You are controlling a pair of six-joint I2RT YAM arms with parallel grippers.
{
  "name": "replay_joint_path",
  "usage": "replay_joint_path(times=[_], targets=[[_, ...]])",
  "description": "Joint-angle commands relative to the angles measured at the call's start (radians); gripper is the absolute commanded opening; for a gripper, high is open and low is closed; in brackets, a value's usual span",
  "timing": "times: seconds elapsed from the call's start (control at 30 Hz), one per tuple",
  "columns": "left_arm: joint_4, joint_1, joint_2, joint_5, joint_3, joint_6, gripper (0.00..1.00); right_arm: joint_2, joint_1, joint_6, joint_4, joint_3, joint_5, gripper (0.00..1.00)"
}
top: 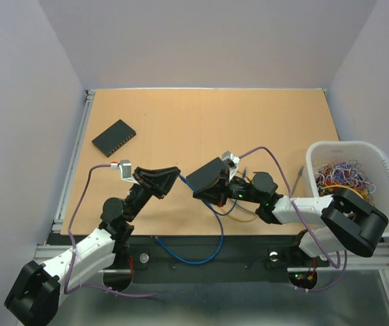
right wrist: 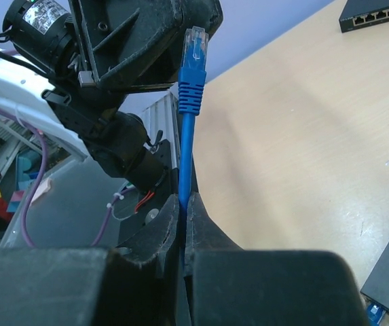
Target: Insert the plug into the switch port
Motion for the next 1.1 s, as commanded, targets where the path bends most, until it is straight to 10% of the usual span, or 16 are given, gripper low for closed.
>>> replay_joint_path(times=[0.0,0.5,1.07], targets=[[0.056,0.005,-0.009,0.056,-0.038,0.014,0.34,0.015,0.008,0.010,0.089,0.005,-0.006,0.00],[0.005,0.012,0.019,0.012,-0.039,0.023,0.49,-0.027,0.008,0.014,0.112,-0.010,-0.012,0.00],[0.010,0.017,-0.016,0.033,-0.045,0.013,0.27,0.024,0.008,0.028,0.150,-0.009,-0.003,0.00]])
